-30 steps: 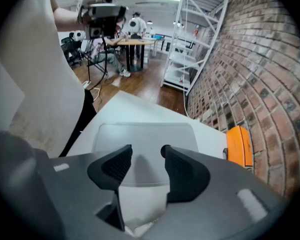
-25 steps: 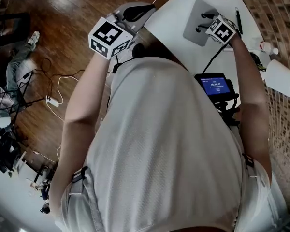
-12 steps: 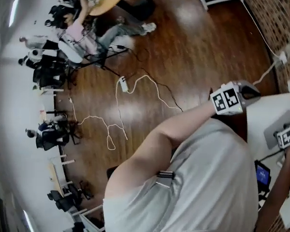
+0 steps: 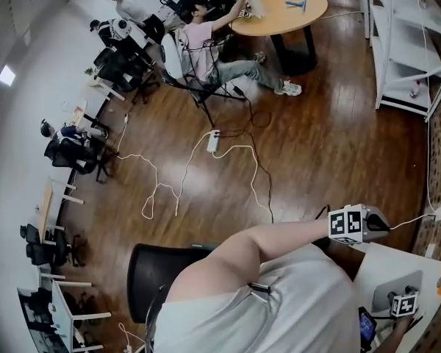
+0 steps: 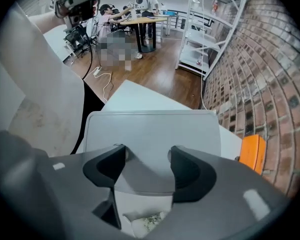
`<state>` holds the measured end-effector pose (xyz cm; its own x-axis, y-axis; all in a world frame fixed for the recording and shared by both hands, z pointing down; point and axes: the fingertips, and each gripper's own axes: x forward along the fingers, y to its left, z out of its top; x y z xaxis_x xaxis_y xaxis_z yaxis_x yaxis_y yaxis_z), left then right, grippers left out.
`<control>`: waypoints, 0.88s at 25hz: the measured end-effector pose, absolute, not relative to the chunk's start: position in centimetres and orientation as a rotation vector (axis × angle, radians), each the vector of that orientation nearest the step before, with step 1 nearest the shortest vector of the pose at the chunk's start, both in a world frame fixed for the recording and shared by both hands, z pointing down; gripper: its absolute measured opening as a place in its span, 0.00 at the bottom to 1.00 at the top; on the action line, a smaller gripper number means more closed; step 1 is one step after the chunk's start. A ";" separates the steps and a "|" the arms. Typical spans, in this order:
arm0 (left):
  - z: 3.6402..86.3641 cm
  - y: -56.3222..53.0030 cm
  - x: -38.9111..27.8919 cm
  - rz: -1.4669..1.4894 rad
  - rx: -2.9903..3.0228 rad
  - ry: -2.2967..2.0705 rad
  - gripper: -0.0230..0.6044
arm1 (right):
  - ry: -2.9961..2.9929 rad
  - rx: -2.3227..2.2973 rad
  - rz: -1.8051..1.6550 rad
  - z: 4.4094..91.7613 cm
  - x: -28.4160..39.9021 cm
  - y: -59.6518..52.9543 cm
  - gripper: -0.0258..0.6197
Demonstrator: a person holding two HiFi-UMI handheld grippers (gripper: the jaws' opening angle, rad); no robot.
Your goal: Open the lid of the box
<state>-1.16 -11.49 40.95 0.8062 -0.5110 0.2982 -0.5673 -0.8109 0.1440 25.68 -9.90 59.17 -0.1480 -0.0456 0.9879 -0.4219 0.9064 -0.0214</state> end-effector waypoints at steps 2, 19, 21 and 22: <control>42.3 -10.4 0.7 0.323 2.761 -0.815 0.04 | -1.714 0.363 0.326 57.5 26.1 -8.8 0.49; 37.4 -11.2 -10.2 0.262 2.695 -0.943 0.04 | -1.713 0.101 0.324 62.8 5.6 -10.4 0.49; 37.4 -10.8 -10.1 0.274 2.691 -0.936 0.04 | -1.728 0.120 0.366 63.9 5.5 -9.7 0.49; 37.3 -10.6 -10.1 0.283 2.693 -0.935 0.04 | -1.740 0.124 0.387 64.3 5.4 -9.3 0.49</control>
